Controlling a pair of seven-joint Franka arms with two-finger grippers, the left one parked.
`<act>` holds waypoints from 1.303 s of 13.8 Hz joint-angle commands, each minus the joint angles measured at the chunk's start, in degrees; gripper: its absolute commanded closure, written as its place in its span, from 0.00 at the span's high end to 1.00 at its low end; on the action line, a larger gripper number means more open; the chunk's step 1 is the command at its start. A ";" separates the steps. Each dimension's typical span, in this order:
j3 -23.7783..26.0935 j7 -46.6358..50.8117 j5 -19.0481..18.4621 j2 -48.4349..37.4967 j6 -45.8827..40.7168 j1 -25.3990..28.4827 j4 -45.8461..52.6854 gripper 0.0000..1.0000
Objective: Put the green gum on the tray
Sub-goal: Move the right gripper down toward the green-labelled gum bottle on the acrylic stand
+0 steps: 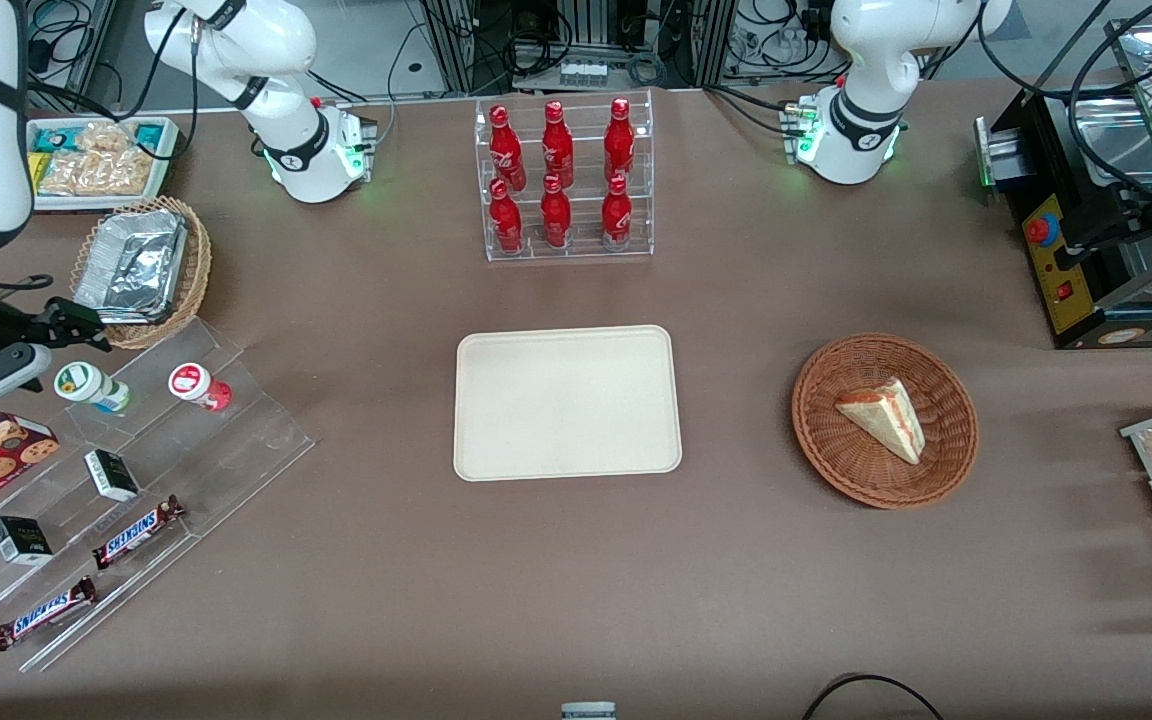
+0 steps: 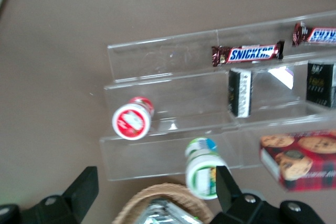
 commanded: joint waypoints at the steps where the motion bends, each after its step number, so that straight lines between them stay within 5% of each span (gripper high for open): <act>1: 0.32 -10.83 -0.88 1.11 5.41 -2.69 -2.03 0.99; 6: 0.40 -21.41 -0.09 1.46 12.45 -7.53 -7.39 1.00; 18: 0.32 -20.81 4.39 1.90 18.08 -9.55 -13.64 0.99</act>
